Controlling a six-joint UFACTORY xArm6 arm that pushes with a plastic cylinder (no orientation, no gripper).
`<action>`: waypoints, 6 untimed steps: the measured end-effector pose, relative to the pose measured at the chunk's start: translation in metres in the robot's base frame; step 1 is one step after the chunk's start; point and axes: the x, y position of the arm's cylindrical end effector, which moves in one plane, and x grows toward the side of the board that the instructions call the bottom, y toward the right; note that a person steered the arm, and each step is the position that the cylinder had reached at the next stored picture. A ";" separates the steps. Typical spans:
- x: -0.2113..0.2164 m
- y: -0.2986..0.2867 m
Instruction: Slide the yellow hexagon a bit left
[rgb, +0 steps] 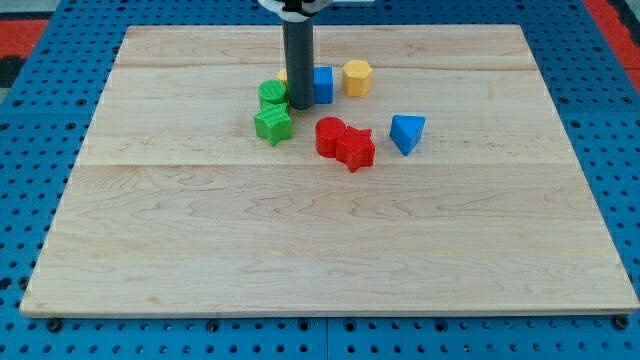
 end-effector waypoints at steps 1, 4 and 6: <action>-0.002 0.005; 0.014 0.116; -0.060 0.167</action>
